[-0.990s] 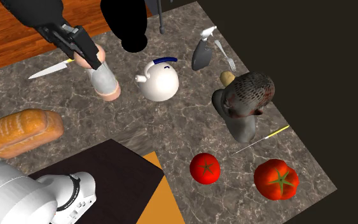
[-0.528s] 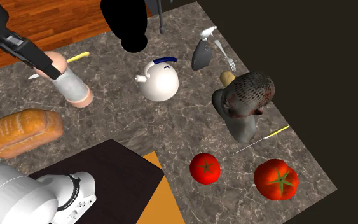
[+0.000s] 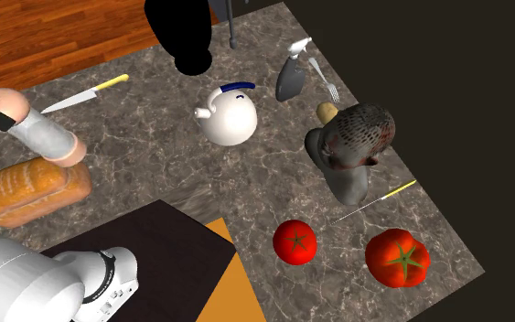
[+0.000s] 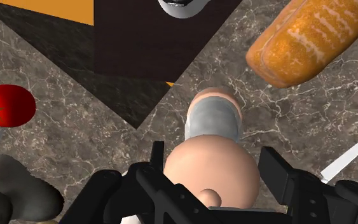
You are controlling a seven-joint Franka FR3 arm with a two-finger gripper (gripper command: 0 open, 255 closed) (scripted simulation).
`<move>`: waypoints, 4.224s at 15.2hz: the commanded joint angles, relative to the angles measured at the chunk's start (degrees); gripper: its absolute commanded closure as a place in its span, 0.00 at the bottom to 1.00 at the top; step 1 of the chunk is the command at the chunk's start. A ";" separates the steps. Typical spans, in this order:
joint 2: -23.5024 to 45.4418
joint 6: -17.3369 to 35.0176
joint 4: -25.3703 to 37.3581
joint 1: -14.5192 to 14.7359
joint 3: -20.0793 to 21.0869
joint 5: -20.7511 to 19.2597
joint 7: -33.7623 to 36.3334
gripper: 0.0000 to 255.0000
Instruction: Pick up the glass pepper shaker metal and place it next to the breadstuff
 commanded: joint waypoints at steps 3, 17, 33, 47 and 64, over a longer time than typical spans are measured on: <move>-4.11 -3.18 -0.90 1.43 4.16 4.27 4.61 1.00; -9.96 -12.65 6.05 3.49 19.48 21.20 22.26 1.00; -8.76 -17.11 22.78 -1.35 36.62 39.57 43.04 1.00; -15.64 -10.49 10.02 1.86 39.53 43.17 40.84 1.00; -22.04 -3.04 -2.24 5.01 45.79 49.42 39.24 1.00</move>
